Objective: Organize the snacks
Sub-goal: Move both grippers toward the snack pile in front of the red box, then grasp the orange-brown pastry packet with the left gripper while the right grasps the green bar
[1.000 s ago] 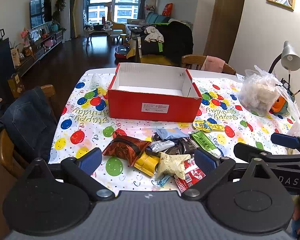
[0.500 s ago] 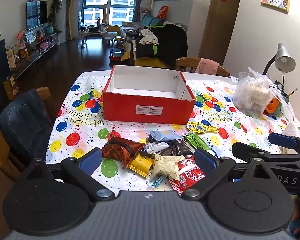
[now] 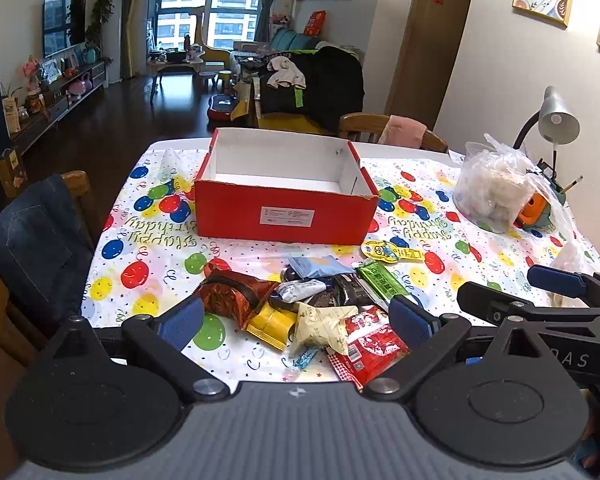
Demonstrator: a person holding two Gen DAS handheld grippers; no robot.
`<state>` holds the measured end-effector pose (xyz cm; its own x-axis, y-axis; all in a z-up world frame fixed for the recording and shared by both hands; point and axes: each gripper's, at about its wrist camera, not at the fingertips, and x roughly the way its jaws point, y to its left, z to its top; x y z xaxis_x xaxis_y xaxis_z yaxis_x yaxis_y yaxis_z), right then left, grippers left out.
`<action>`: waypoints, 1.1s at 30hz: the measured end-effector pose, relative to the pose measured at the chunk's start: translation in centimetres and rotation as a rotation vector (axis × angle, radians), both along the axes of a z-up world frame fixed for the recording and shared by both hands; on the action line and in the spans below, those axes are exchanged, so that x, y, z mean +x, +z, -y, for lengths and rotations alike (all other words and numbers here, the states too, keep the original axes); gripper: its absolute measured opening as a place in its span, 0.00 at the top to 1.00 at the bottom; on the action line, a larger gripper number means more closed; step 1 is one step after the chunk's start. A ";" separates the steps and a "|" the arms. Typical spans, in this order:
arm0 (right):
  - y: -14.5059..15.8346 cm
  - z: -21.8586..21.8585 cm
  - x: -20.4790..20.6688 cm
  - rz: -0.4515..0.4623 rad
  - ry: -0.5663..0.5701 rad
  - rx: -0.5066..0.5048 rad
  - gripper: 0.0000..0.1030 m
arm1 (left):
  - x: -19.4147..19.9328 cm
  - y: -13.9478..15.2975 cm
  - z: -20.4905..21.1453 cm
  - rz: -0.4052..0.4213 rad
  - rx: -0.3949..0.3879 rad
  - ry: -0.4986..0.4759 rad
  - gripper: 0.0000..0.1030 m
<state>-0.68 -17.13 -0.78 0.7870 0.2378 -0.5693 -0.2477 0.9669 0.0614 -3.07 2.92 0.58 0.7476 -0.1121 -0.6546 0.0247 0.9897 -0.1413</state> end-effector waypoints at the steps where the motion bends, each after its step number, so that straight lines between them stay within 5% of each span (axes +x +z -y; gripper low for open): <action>1: -0.1 0.0 0.0 0.001 -0.001 -0.008 0.06 | 0.1 -0.1 0.0 -0.004 -0.002 -0.003 0.03; 19: -6.1 2.6 6.4 -0.154 0.019 -0.112 0.14 | 5.9 -4.7 -1.1 -0.173 -0.033 0.073 0.04; 33: -11.7 2.9 15.9 -0.241 0.108 -0.220 0.31 | 15.4 -9.8 -5.8 -0.405 -0.147 0.380 0.04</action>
<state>15.24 -20.00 -12.47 0.6001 0.1637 -0.7830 -0.3535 0.9323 -0.0760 12.37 8.74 -9.25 0.4461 0.0039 -0.8950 -0.4137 0.8876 -0.2023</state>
